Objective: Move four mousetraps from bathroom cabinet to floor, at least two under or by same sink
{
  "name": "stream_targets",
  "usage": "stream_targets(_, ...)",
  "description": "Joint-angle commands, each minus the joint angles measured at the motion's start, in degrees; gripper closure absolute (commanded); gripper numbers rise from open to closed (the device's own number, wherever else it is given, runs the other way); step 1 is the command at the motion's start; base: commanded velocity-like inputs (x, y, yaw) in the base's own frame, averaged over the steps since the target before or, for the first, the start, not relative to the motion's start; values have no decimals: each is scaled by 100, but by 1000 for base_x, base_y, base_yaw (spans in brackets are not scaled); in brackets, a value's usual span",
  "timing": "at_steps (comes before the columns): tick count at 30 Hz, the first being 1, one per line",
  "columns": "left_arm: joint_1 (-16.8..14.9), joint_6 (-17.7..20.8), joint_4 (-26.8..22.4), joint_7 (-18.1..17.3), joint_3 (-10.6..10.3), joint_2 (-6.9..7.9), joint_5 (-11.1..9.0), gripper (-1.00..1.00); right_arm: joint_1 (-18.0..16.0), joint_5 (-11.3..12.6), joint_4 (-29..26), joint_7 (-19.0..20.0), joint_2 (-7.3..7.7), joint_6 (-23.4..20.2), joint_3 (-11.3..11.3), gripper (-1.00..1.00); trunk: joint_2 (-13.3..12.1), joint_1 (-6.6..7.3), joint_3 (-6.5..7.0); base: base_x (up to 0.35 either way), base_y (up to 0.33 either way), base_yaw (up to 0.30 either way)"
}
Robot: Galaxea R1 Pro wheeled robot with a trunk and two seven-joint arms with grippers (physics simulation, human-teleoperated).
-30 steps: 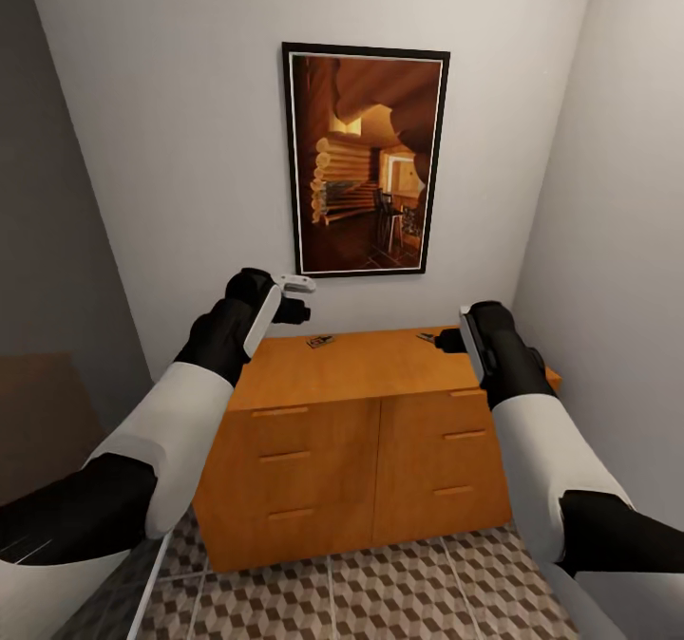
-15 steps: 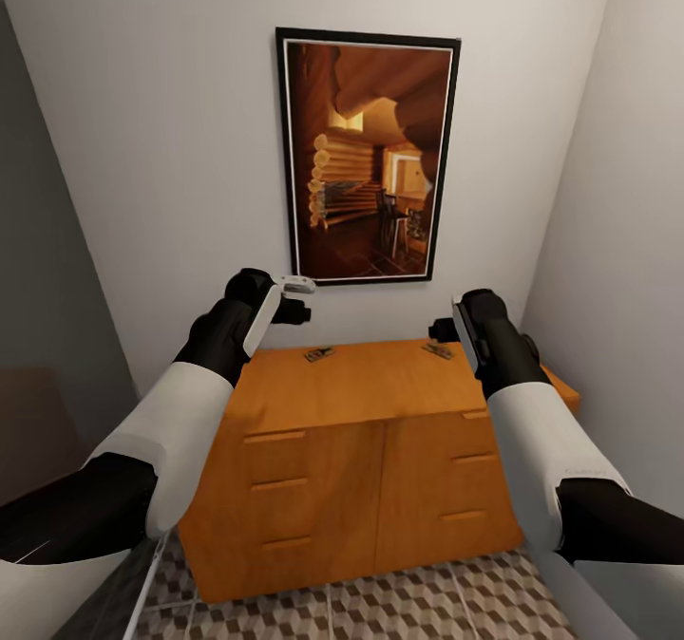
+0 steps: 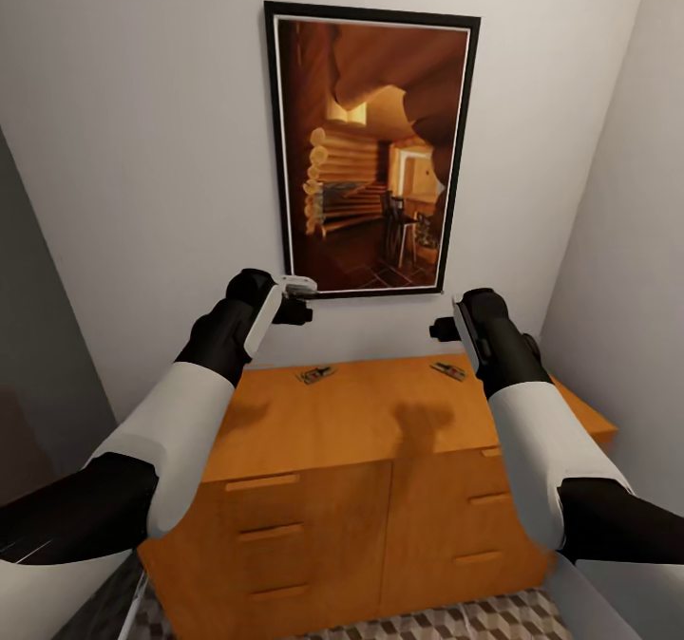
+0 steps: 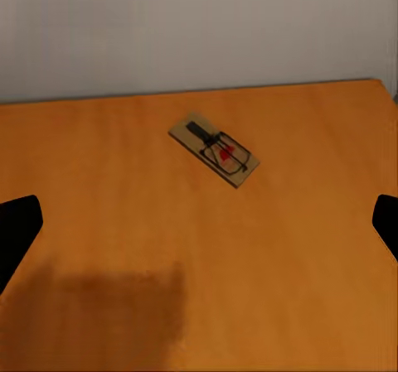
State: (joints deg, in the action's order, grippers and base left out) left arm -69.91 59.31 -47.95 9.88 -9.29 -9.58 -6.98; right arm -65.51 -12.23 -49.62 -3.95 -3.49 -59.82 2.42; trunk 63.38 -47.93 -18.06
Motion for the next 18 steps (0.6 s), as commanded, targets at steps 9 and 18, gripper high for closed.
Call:
stream_targets(9,-5,19,-2,45,-12,-14,-71,-100,-5,-15,-9,20,1,-18,5,-100,5,-4,-8,195,0,0)
stream_targets(18,-5,14,29,50,-12,-22,-87,-100,-5,-10,-41,27,20,-18,-4,-100,5,-4,-8,27,-69,0)
